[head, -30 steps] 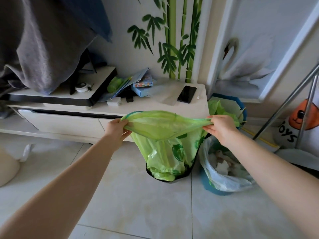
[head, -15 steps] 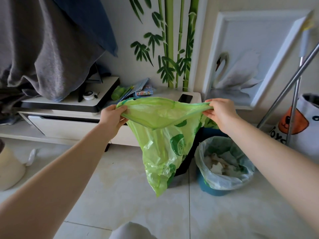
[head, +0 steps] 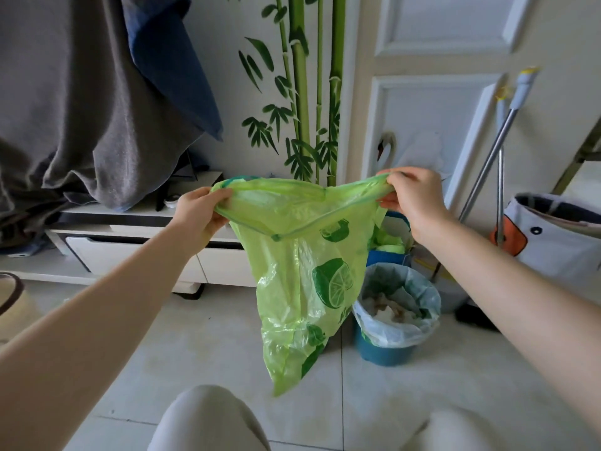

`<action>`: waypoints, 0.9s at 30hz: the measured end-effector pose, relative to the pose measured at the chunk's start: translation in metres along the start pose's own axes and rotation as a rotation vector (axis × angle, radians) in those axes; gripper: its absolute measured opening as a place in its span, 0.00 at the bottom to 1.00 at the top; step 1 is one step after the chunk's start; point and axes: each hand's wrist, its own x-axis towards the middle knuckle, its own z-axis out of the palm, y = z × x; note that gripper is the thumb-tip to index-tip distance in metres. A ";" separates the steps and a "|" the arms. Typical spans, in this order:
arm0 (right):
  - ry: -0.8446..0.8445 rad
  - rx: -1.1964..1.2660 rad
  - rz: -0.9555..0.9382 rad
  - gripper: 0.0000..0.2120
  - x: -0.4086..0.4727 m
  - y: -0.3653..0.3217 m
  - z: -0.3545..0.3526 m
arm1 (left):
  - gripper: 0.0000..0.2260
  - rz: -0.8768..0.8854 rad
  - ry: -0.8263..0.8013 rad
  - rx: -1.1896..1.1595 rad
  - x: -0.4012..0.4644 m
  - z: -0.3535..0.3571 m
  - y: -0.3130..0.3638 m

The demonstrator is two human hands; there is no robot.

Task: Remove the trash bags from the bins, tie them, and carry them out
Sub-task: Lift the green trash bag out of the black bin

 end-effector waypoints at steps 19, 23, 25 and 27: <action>-0.126 -0.280 0.315 0.10 -0.089 0.120 -0.015 | 0.06 -0.379 -0.058 0.248 -0.033 -0.009 -0.154; -0.172 -0.295 0.416 0.09 -0.090 0.172 -0.004 | 0.05 -0.458 -0.091 0.378 -0.020 -0.027 -0.195; -0.183 -0.295 0.480 0.09 -0.090 0.199 0.002 | 0.06 -0.490 -0.111 0.467 -0.011 -0.034 -0.205; -0.207 -0.294 0.579 0.10 -0.092 0.226 0.007 | 0.07 -0.497 -0.170 0.546 -0.001 -0.040 -0.209</action>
